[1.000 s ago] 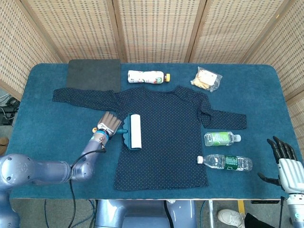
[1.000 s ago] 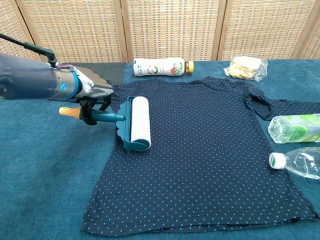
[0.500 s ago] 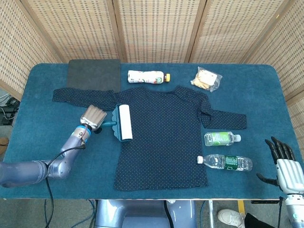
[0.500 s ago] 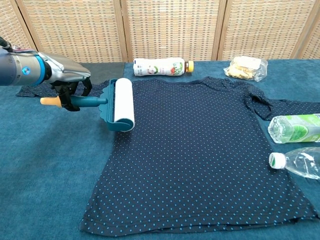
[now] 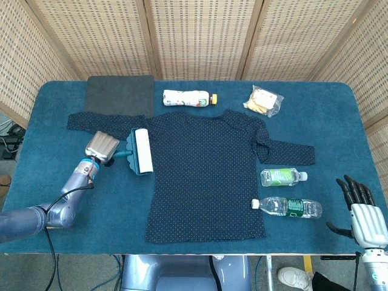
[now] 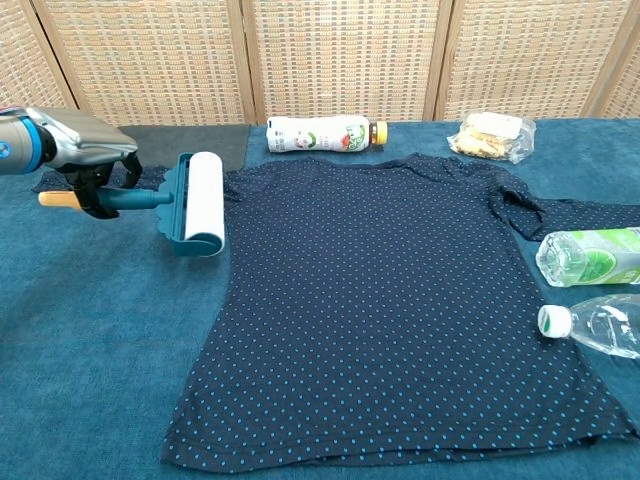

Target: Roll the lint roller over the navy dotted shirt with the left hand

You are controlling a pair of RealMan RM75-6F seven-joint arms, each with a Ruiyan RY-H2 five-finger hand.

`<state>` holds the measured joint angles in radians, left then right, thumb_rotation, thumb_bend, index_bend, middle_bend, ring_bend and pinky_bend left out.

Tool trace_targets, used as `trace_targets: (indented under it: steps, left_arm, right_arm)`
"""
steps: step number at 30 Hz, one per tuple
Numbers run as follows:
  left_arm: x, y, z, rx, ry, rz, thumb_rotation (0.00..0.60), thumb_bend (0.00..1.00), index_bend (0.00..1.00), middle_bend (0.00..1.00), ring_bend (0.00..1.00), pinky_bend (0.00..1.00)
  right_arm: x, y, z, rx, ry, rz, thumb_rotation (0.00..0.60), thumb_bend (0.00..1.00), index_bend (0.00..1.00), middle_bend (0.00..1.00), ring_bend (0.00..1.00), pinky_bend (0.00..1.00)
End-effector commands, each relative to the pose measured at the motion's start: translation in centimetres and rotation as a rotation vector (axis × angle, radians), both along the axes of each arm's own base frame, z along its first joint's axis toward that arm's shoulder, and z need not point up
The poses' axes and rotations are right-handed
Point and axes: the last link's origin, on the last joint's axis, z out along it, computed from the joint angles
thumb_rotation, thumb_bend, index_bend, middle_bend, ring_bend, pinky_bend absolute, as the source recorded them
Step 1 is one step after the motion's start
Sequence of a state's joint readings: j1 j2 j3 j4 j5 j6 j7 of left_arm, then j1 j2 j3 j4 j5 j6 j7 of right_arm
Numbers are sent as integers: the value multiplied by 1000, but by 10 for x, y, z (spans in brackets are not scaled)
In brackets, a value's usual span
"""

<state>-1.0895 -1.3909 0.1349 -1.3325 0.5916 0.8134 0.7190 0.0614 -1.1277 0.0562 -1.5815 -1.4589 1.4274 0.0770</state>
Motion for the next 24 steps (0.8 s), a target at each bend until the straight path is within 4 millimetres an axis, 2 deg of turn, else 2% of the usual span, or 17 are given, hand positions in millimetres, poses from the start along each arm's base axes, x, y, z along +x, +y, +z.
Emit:
trace_targets:
  steps: [1,3,6,10,18,22,24]
  left_arm:
    - [-6,-1,0,5,3,9,600,345,225,43,40,97]
    - [-9,-2,-1,-5,2,27,600,282,98,0,0,7]
    - [-11,-3,-4,-5,3,26,600,261,10,0,0,0]
    - [-15,-6,-10,7,3,-2,600,199,0,0,0,0]
    - [-19,-17,-5,58,-111,-11,600,198,0,0,0,0]
    - [-21,-49,8,129,-301,-51,600,198,0,0,0,0]
    - [-32,-88,22,197,-419,-72,600,198,0,0,0,0]
  right_arm:
    - [0,0,-2,7,3,-1,600,84,0,0,0,0]
    - [0,0,-3,11,5,-1,600,85,0,0,0,0]
    - [0,0,-3,11,8,2,600,85,0,0,0,0]
    - [1,1,-3,10,11,6,600,84,0,0,0,0]
    - [2,1,-2,3,13,11,600,85,0,0,0,0]
    - [2,1,0,-9,12,13,600,84,0,0,0,0]
    - [2,1,3,-19,6,11,600,85,0,0,0,0]
